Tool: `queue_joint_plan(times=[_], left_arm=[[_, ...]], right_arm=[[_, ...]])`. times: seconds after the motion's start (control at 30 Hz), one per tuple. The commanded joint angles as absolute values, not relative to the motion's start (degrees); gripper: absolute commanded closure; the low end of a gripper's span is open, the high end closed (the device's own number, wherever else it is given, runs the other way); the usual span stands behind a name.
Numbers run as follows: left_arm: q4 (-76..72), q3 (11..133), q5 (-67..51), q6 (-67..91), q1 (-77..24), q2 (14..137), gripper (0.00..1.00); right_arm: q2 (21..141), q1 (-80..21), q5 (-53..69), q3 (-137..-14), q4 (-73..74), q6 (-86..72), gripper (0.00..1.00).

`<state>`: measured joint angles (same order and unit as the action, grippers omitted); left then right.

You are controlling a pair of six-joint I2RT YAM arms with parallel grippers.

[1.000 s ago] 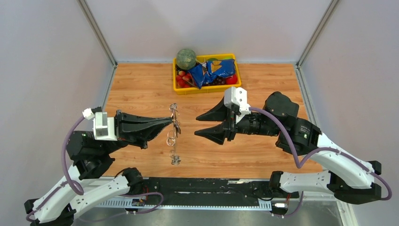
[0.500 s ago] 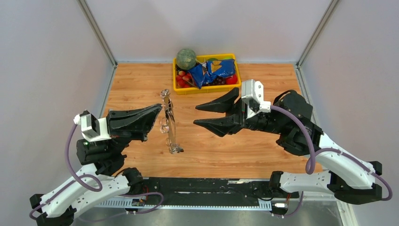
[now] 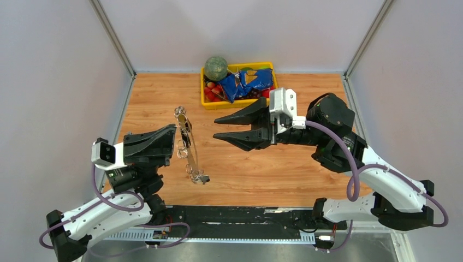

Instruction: Put the keys on the keyring

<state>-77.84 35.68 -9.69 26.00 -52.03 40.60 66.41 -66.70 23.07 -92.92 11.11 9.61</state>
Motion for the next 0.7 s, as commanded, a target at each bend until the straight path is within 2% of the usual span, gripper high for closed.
queue_joint_plan(times=[0.0, 0.23, 0.67], left_arm=[[-87.3, 35.2, -9.3, 29.5, -52.1, 40.5, 1.0], [-85.6, 33.7, -8.9, 29.6, -52.1, 38.2, 1.0], [-82.0, 31.8, -10.1, 29.7, -52.1, 35.0, 1.0]], right_arm=[[68.2, -67.0, 27.8, -97.2, 14.2, 13.6, 0.62], [71.9, -67.0, 32.3, -100.5, 16.6, 16.9, 0.64], [78.9, -67.0, 40.1, -106.5, 16.7, 16.9, 0.62]])
